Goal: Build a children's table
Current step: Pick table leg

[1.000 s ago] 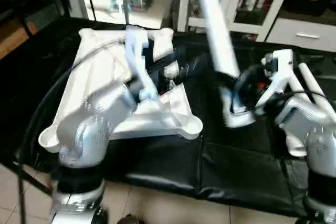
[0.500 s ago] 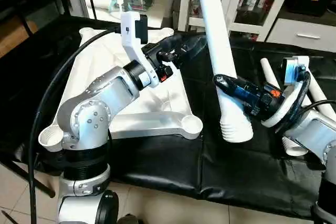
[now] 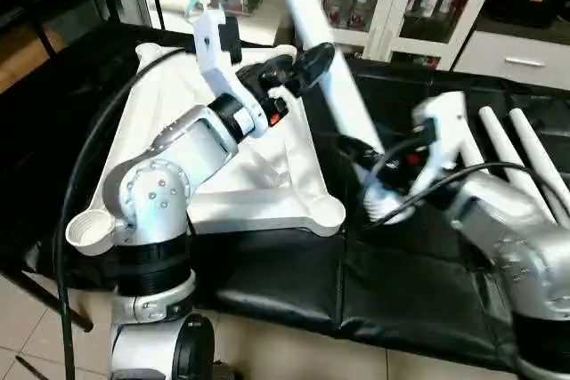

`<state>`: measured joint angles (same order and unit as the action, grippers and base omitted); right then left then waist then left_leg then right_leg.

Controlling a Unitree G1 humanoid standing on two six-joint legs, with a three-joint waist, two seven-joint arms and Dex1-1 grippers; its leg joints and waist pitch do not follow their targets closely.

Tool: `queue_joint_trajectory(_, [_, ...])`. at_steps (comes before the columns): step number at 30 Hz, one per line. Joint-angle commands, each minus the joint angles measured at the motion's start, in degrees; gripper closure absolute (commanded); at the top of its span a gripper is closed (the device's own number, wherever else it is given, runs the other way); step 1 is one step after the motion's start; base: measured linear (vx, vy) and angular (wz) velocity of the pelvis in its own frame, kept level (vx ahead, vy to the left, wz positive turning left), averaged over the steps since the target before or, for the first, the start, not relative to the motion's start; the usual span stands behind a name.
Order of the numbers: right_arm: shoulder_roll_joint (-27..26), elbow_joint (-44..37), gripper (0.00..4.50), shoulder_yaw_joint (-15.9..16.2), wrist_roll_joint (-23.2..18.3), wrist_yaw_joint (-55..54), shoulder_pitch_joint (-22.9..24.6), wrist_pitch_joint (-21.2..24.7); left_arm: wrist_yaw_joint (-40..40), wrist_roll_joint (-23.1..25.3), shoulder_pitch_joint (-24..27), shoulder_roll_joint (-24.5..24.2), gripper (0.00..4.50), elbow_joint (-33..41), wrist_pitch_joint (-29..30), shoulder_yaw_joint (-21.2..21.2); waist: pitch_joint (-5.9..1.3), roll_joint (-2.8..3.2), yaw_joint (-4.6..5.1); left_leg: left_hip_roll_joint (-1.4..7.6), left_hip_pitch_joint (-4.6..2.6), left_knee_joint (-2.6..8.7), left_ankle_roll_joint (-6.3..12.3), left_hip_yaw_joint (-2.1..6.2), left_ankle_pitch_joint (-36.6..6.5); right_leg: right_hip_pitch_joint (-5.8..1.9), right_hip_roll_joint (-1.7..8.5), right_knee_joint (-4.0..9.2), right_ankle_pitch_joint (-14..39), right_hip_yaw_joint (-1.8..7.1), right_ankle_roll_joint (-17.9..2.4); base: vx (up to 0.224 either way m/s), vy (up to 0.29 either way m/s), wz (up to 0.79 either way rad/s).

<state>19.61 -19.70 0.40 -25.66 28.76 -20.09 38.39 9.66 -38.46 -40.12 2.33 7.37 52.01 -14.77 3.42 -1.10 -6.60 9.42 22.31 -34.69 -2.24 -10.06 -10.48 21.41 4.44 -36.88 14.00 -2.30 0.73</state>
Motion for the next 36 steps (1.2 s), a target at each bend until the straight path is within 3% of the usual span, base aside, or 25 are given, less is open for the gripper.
queue_joint_trajectory(1, [0.27, -1.34, 2.69, 0.82, 2.00, -0.29, -0.55, -3.25, -2.44, 1.18, -1.30, 0.09, 0.00, -1.42, -0.63, -0.41, -4.01, -0.15, -0.04, 3.19, -1.28, 3.74, 0.02, 1.38, -2.45, -2.30, 3.53, 4.12, -6.19, 2.32, -10.51, 0.000, 0.000, 0.00])
queue_joint_trajectory(6, [1.77, 0.04, 2.69, 6.32, 9.53, -1.05, -0.32, -9.56, -4.24, 1.24, -2.43, 0.11, 0.00, -3.26, -1.32, -1.06, -4.01, -0.05, -0.03, 3.17, -1.21, 3.72, -0.62, 1.47, -3.37, -2.56, 3.61, 4.06, -6.89, 2.34, -10.81, 0.000, 0.000, 0.00])
queue_joint_trajectory(7, [2.20, 0.43, 2.69, 7.71, 11.56, -1.40, -0.22, -10.75, -4.06, 0.28, -2.97, 0.36, 0.00, -3.21, -1.41, -1.66, -3.96, 0.38, 0.05, 3.14, -1.21, 3.75, -0.82, 1.49, -3.65, -2.46, 3.54, 4.10, -7.26, 2.34, -10.81, 0.000, 0.000, 0.00])
queue_joint_trajectory(9, [2.10, 1.18, 2.69, 9.13, 13.98, -2.25, -0.26, -12.17, -3.42, -3.22, -3.77, 1.50, 0.00, -2.58, -1.35, -3.32, -4.02, 0.35, 0.10, 3.13, -1.28, 3.72, -0.86, 1.51, -3.90, -2.53, 3.59, 4.00, -7.90, 2.37, -11.12, 0.000, 0.000, 0.00])
queue_joint_trajectory(11, [1.99, 1.36, 2.69, 9.27, 14.36, -2.43, -0.35, -12.40, -3.27, -4.35, -3.87, 1.84, 0.00, -2.33, -1.15, -3.73, -4.01, 0.30, 0.04, 3.19, -1.34, 3.73, -0.65, 1.48, -4.47, -2.56, 3.64, 3.95, -8.38, 2.38, -12.15, 0.000, 0.000, 0.00])
queue_joint_trajectory(12, [1.71, 1.65, 2.69, 9.46, 14.90, -2.79, -0.60, -12.94, -3.10, -5.36, -3.77, 1.84, 0.18, -1.96, -0.38, -3.76, -4.02, 0.69, -0.07, 3.21, -1.38, 3.68, -0.66, 1.55, -4.54, -2.49, 3.63, 3.84, -8.50, 2.37, -12.28, 0.000, 0.000, 0.00])
queue_joint_trajectory(14, [1.38, 1.96, 2.69, 9.56, 15.35, -3.08, -0.94, -13.60, -3.42, -5.91, -3.44, 1.59, 0.39, -1.78, 1.14, -3.43, -4.02, 0.45, 0.07, 3.17, -1.29, 3.74, -0.38, 1.52, -4.56, -2.58, 3.53, 3.84, -9.10, 2.34, -12.53, 0.000, 0.000, 0.00])
queue_joint_trajectory(23, [0.58, 3.53, 2.69, 10.62, 18.01, -3.70, -1.70, -16.28, -4.18, -6.52, -2.85, 0.95, 1.10, -1.80, 2.60, -2.34, -4.04, 0.78, 0.15, 3.19, -1.36, 3.75, -0.54, 1.61, -5.22, -2.63, 3.51, 3.84, -9.17, 2.31, -12.44, 0.000, 0.000, 0.00])
queue_joint_trajectory(36, [-0.43, 4.97, 2.69, 10.36, 18.67, -3.51, -1.72, -18.04, -4.72, -7.67, -2.71, 0.67, 2.30, -2.28, 3.51, -2.78, -4.10, 1.23, 0.07, 3.11, -1.37, 3.71, -0.90, 1.67, -5.51, -2.70, 3.47, 3.73, -10.50, 2.25, -12.65, 0.000, 0.000, 0.00])
